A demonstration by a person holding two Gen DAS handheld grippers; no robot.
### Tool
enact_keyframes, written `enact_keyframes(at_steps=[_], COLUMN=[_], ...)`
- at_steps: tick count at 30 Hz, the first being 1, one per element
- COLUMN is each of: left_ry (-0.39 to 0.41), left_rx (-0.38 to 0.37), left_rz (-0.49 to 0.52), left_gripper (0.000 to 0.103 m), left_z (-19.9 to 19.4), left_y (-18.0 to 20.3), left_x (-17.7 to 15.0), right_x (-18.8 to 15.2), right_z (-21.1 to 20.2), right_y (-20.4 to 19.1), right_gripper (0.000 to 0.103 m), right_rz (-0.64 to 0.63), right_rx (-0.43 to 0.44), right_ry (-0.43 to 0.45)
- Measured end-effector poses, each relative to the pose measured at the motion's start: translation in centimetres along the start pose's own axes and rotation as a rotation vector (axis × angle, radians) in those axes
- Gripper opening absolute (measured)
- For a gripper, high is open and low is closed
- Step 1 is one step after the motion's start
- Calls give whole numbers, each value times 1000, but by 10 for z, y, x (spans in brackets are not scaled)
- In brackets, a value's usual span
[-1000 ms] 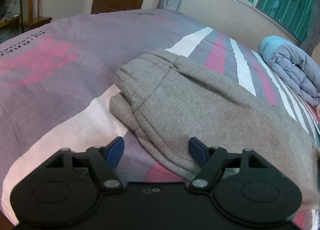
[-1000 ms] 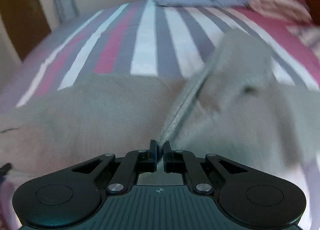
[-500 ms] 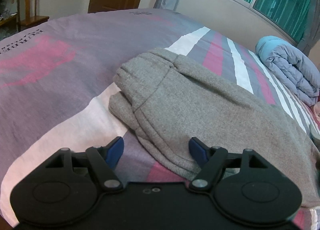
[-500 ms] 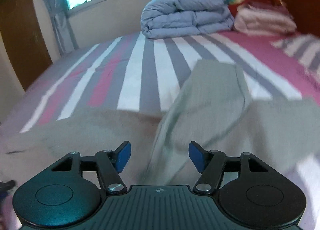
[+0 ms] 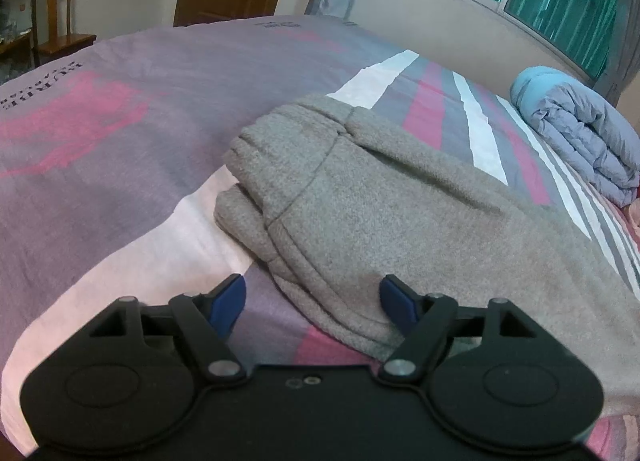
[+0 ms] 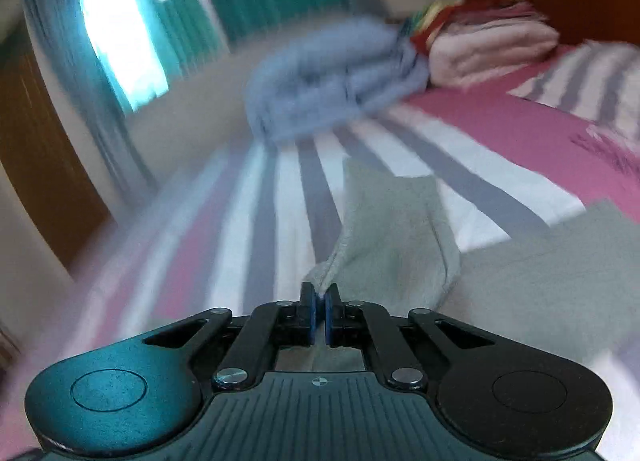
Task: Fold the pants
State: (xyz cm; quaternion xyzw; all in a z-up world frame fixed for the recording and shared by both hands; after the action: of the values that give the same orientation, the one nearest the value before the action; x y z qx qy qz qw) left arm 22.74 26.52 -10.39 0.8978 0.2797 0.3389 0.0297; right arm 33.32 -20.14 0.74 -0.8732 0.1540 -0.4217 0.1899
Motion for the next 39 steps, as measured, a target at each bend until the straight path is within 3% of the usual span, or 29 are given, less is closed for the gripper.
enact_keyframes(at_steps=[1,2,3,4,5,8,9,14,22,25,27,30,33,35,37,39], left_ry=[0,-2,-5,-10,-14,-20,-20,-21,-32,-33,-35,-38,-40,-38,-34,-29], left_rx=[4,7,8,7,4,5,7,10,20,26,29,36,42,43,42,45], left_rz=[4,9,12,14,14,13,13,13,18,17,15,16,20,22,20,18], left_gripper=[69,69,69,69,69,69,69,70,70,71,71,71,71,72,72,73], left_z=[0,0,0,0,0,1,1,1,2,3,3,3,3,3,3,4], left_y=[1,1,2,2,1,1,1,1,3,5,5,6,8,8,8,8], left_x=[0,0,0,1,1,2,2,2,4,4,4,4,4,4,3,2], right_x=[-20,-41,-65,-81,-80,-60,-50,-12,23,25,26,40,74,95,89,55], right_z=[-5,3,21,31,23,5,-1,16,59,70,79,82,49,8,-30,-36], right_y=[14,32,50,63,70,72,70,84,124,126,129,116,92,92,107,130], right_gripper=[3,3,3,3,9,53,57,56,56,37,15,11,7,6,6,6], right_rz=[20,62,113,168,205,189,159,179,190,187,192,111,35,71,97,88], right_rx=[-15,-66,-92,-50,-9,-62,-48,-68,-84,-55,-32,-12,59,115,111,41], right_ry=[3,-62,-199,-281,-233,-143,-95,-65,-130,-146,-171,-188,-59,77,165,149])
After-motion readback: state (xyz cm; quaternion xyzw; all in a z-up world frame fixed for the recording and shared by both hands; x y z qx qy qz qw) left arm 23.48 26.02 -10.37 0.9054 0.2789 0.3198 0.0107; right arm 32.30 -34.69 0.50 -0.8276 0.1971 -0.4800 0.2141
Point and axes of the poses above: each gripper's, at about its wrist camera, not at the fingertips, and z roughly the way its jaws point, y to its right, x to its top, the point moved 6 cm from there along z, roughly the way its jaws point, and after that the axes turned 8 degrees about -y, right-handed, at the moved point
